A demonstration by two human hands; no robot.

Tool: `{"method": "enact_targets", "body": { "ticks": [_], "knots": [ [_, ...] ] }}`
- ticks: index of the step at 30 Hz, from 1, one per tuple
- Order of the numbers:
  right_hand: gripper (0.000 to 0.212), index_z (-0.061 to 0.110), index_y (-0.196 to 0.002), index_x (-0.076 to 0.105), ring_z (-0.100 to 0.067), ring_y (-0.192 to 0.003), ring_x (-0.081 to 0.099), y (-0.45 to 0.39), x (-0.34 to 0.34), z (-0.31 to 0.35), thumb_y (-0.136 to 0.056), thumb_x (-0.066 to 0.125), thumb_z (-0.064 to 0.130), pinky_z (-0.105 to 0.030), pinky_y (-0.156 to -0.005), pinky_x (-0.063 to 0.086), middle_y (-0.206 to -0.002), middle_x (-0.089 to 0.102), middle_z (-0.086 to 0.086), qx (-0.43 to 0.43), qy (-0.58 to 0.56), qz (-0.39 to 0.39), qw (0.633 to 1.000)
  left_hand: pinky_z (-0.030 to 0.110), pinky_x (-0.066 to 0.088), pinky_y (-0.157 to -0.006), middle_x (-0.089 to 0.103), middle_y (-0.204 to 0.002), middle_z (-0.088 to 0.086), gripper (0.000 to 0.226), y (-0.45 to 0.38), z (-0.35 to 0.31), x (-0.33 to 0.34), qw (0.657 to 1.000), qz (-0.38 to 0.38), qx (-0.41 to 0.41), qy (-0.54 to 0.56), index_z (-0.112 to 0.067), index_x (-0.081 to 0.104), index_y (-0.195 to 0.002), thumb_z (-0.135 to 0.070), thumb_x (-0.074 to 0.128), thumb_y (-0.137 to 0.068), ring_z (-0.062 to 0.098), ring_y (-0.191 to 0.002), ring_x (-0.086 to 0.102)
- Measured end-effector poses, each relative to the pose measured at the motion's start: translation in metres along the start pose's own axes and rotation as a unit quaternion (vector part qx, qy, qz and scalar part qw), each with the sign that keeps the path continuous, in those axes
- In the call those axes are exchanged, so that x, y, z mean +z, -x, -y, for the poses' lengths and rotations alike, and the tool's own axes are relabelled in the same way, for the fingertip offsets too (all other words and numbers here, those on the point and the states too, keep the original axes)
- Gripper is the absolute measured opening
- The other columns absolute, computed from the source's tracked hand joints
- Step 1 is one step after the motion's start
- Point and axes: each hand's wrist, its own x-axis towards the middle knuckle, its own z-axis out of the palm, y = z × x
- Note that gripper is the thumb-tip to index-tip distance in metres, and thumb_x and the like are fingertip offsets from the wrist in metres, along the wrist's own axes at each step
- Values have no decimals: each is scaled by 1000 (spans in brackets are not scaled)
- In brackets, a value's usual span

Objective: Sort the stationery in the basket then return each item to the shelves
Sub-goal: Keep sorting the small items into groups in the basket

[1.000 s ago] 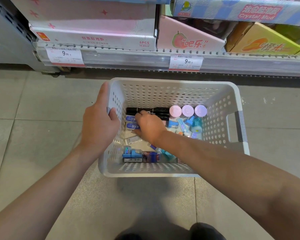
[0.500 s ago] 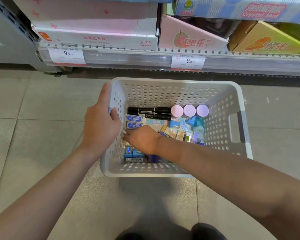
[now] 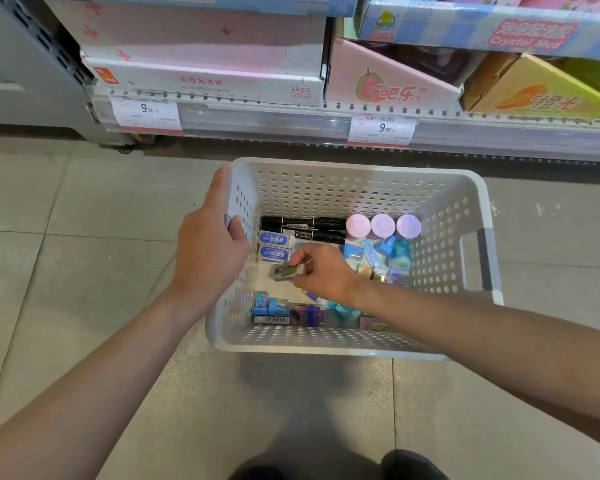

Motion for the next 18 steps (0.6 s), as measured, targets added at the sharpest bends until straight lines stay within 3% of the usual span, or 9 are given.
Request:
{"method": "enact_targets", "body": {
  "ticks": [4,7,10,13,15,18],
  "knots": [
    [47,5,-130,54,-14,-101,54,-1,1,-2,-84,63,-3,-20,-89,42,-124,57,-8,47,-51,59,996,27,47,-53,55,-78,3,66,0,0,0,1000,1,-3,2,-24,18,-151,-9,50,-96,12,-62,55],
    [43,5,-126,58,-13,-99,50,2,2,-2,-84,63,-2,-20,-87,39,-109,57,-5,69,-68,74,993,20,40,-50,50,-71,-3,66,0,-2,0,1000,1,-5,1,-24,18,-152,-8,49,-96,11,-58,52],
    [36,4,-120,62,-18,-84,52,4,-1,-4,-84,65,3,-25,-77,43,-94,58,-6,61,-75,66,993,25,45,-51,50,-71,-3,67,0,-1,0,1000,2,-5,3,-24,17,-152,-8,50,-96,12,-59,54],
    [37,11,-121,63,-20,-94,58,4,-5,-4,-85,67,16,-24,-80,43,-104,62,-5,-7,106,48,993,20,40,-49,48,-68,-5,66,0,-1,1,1000,0,-4,0,-24,17,-152,-8,49,-96,11,-57,52],
    [36,16,-121,62,-21,-103,59,3,-4,-2,-86,65,25,-27,-81,46,-114,61,-4,-67,248,24,966,22,41,-48,49,-67,-2,66,0,-1,1,1000,-1,1,-2,-23,19,-151,-7,49,-96,11,-55,52],
    [33,11,-118,60,-26,-102,60,-4,6,4,-89,58,27,-34,-75,50,-116,58,-6,-127,364,-6,923,33,47,-52,55,-71,8,66,-1,0,0,1000,-1,-2,-2,-22,19,-151,-7,49,-95,14,-57,53]
  ]
}}
